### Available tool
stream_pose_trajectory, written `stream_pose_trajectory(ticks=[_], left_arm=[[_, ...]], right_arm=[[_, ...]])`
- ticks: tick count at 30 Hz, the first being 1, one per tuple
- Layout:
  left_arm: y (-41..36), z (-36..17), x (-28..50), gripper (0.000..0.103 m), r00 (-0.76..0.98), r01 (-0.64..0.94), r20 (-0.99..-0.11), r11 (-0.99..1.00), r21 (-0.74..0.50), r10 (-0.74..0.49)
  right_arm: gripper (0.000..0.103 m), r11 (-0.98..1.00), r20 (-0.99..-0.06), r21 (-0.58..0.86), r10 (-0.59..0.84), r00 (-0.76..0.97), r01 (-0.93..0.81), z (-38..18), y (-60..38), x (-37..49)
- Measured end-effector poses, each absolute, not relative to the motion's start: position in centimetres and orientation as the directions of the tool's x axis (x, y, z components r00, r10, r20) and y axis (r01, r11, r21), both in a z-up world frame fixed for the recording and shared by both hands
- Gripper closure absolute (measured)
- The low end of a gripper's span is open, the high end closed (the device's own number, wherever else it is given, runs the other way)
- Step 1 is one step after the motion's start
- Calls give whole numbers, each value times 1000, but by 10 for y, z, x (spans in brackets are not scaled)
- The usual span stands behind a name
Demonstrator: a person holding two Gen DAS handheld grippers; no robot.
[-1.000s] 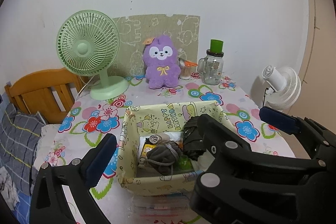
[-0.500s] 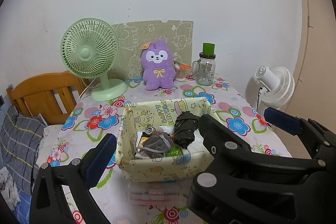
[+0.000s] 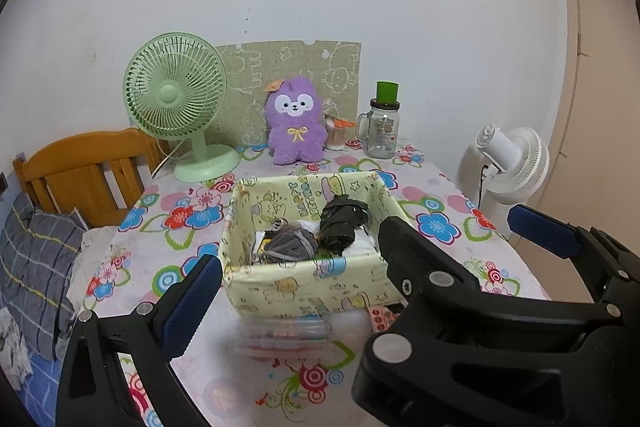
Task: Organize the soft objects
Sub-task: 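Withdraw both tools from the box toward the pen case and pink pack, then grasp the clear pen case with the left tool while the right tool grasps the pink tissue pack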
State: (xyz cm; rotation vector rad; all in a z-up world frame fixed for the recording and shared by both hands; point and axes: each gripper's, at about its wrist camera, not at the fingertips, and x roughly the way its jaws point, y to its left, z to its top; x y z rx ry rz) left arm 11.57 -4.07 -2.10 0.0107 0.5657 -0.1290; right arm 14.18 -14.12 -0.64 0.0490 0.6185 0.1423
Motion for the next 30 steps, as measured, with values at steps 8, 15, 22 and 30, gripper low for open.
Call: stream_pose_trajectory(ticks=[8, 15, 22, 30], left_arm=[[-39, -38, 99, 0, 834, 119, -540, 993, -26, -114], [-37, -60, 92, 0, 821, 114, -559, 993, -41, -117], [-38, -83, 91, 0, 813, 122, -567, 991, -62, -135], [-40, -116, 101, 0, 781, 107, -614, 993, -50, -115]], right_arm=[[3, 990, -583, 84, 143, 800, -116, -23, -139, 122], [3, 989, -593, 84, 148, 792, -122, -45, -139, 114], [3, 992, -599, 70, 128, 790, -107, -67, -140, 110], [3, 992, -651, 77, 122, 749, -95, -105, -142, 119]])
